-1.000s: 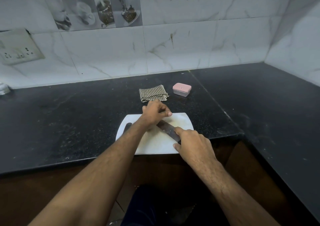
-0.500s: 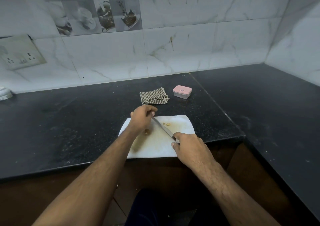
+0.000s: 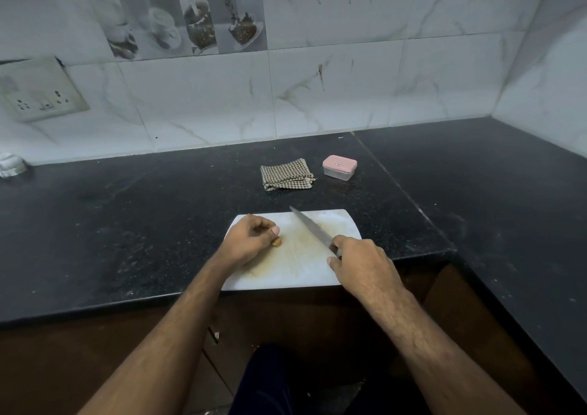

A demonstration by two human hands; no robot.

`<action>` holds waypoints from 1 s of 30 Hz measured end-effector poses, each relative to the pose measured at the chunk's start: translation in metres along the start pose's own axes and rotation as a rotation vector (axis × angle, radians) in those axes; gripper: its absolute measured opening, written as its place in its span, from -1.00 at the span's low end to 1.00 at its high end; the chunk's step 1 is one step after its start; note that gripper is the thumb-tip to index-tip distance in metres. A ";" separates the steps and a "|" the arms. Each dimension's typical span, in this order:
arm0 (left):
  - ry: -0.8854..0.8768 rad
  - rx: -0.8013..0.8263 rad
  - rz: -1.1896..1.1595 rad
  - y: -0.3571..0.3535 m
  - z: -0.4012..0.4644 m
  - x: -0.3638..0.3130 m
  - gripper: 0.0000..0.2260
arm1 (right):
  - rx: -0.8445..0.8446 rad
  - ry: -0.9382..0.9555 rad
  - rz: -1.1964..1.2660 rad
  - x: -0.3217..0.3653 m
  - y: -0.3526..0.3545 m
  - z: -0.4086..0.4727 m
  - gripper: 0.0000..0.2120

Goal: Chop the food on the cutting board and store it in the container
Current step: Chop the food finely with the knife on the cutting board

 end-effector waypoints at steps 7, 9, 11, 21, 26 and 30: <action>-0.024 0.023 0.142 0.001 -0.002 0.004 -0.57 | -0.002 0.019 0.018 0.006 0.008 -0.005 -0.73; -0.029 0.006 0.141 0.002 -0.004 0.003 -0.55 | 0.009 0.060 0.040 0.015 0.007 -0.008 -0.68; -0.044 -0.024 0.151 0.005 -0.007 0.003 -0.56 | 0.031 0.090 0.056 0.022 0.005 -0.010 -0.69; -0.092 -0.108 0.204 0.015 -0.014 0.001 -0.57 | 0.144 0.104 0.072 0.042 -0.010 -0.004 -0.77; -0.094 -0.141 0.168 0.014 -0.013 0.004 -0.60 | 0.123 0.056 0.055 0.034 -0.007 -0.001 -0.79; -0.093 -0.143 0.190 0.011 -0.011 0.001 -0.62 | 0.101 0.028 0.027 0.023 0.000 -0.001 -0.77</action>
Point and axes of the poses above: each hand's wrist, its own z-axis towards the middle knuckle, its own y-axis out of the back of the hand, x = y × z, the point moved 7 cm from there along z, towards the middle knuckle, and after that the axes turned 3 degrees about -z, right-handed, at the moved point
